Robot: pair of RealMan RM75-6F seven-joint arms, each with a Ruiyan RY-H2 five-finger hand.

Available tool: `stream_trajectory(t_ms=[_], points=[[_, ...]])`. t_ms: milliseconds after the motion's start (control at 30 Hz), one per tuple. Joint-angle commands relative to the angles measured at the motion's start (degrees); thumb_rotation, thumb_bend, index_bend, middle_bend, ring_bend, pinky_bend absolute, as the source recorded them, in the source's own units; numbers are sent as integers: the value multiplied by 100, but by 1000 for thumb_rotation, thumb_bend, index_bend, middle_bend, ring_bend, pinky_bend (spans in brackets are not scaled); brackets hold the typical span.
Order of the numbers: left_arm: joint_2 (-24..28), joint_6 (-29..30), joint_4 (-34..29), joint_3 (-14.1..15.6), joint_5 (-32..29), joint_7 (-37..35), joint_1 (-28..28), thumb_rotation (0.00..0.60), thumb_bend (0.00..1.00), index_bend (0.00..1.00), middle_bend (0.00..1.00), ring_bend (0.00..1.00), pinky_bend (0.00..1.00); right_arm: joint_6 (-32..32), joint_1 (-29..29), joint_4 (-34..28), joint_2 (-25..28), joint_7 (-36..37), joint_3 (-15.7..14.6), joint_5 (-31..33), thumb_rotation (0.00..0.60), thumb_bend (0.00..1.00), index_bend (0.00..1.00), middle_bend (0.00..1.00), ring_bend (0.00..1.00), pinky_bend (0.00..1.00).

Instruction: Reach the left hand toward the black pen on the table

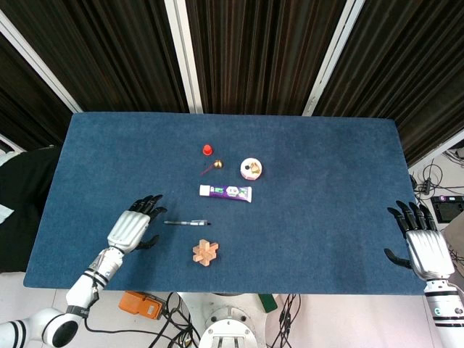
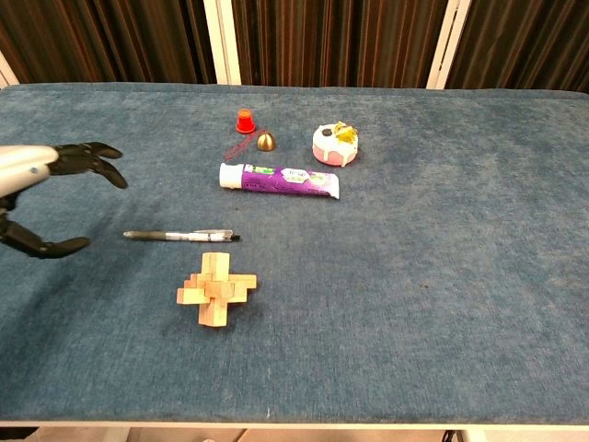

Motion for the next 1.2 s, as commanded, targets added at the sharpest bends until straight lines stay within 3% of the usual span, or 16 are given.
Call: stream_trajectory(t_ms=[33,467,867,1200], points=[[-242,-196,127,-68,-196,150,-200,600,276,264,33,0,129,-17,8,-1,3,11,2,10,600,359,205,119,35,41],[-716,-760,385,-278,-862,497,-842,600,271,291,33,0,129,-53,17,-24,18,22,4,44,600,360,205,119,35,41],[-976,-759,525,-244,-1330,910,-1140,600,276,397,33,0,129,-46,17,-19,20,35,0,31,600,359,205,119,35,41],[-1207,-670,796,-227,-1308,750,-1256,600,326,460,42,0,129,-35,16,-15,19,39,5,31,600,359,206,119,35,41]])
